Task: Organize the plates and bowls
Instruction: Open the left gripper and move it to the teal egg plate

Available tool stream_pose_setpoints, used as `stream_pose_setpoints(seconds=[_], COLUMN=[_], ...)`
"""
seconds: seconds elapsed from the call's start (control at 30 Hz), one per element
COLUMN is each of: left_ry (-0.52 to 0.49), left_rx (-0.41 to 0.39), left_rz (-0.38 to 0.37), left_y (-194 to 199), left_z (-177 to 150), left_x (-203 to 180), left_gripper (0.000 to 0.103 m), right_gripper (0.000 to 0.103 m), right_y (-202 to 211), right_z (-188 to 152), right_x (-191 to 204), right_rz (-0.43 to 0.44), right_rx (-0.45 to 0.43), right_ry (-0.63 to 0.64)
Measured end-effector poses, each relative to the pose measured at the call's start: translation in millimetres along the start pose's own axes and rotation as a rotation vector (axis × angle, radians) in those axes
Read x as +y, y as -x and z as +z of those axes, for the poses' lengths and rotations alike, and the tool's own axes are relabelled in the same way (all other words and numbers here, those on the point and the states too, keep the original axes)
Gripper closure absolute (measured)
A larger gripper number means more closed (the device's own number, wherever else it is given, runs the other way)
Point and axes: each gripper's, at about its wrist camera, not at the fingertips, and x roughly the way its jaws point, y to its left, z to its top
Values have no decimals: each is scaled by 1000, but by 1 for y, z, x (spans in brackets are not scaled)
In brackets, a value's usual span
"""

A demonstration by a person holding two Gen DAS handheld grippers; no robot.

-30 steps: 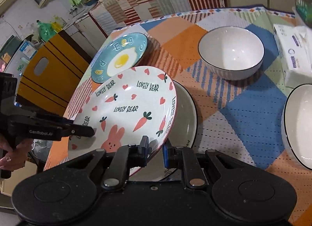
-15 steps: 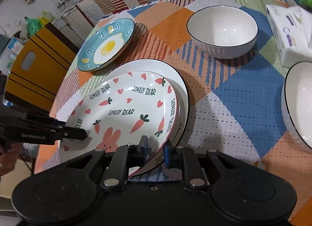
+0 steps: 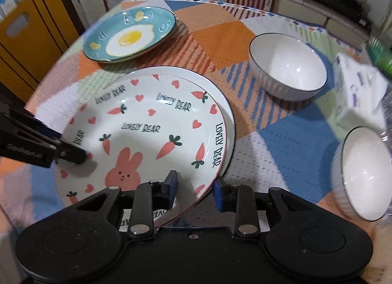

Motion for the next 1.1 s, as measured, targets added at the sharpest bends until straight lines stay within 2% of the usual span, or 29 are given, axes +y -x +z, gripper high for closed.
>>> stream_pose_setpoints(seconds=[0.1, 0.2, 0.27, 0.37, 0.53, 0.63, 0.67, 0.7, 0.87, 0.97, 1.03, 1.1], left_ry=[-9, -49, -86, -113, -158, -184, -199, -219, -261, -219, -198, -184], left_rx=[-8, -33, -44, -50, -87, -57, -43, -33, -33, -80, -133, -200], left_rz=[4, 21, 53, 72, 98, 111, 118, 133, 172, 145, 117, 160], left_y=[-1, 1, 6, 22, 61, 89, 97, 106, 147, 169, 182, 190], left_z=[-1, -4, -6, -9, -13, -13, -14, -16, -17, -7, -4, -3], left_x=[-2, -8, -14, -17, -15, -9, -8, -6, 2, 13, 24, 32], left_gripper=[74, 75, 75, 75, 75, 72, 72, 72, 65, 61, 60, 60], right_gripper=[65, 65, 64, 66, 66, 64, 59, 49, 45, 41, 38, 37], right_y=[-4, -8, -12, -6, 37, 65, 74, 83, 116, 126, 132, 137], right_z=[3, 2, -5, -14, -10, 0, 3, 5, 7, 21, 36, 54], right_x=[2, 10, 17, 19, 11, 11, 11, 11, 25, 28, 31, 39], right_rz=[-44, -119, -169, -179, -92, 13, 45, 77, 161, 210, 229, 218], right_rx=[-2, -16, -40, -97, -198, -255, -268, -282, -384, -387, -353, -310], right_ry=[3, 61, 155, 265, 242, 214, 206, 208, 289, 264, 253, 293])
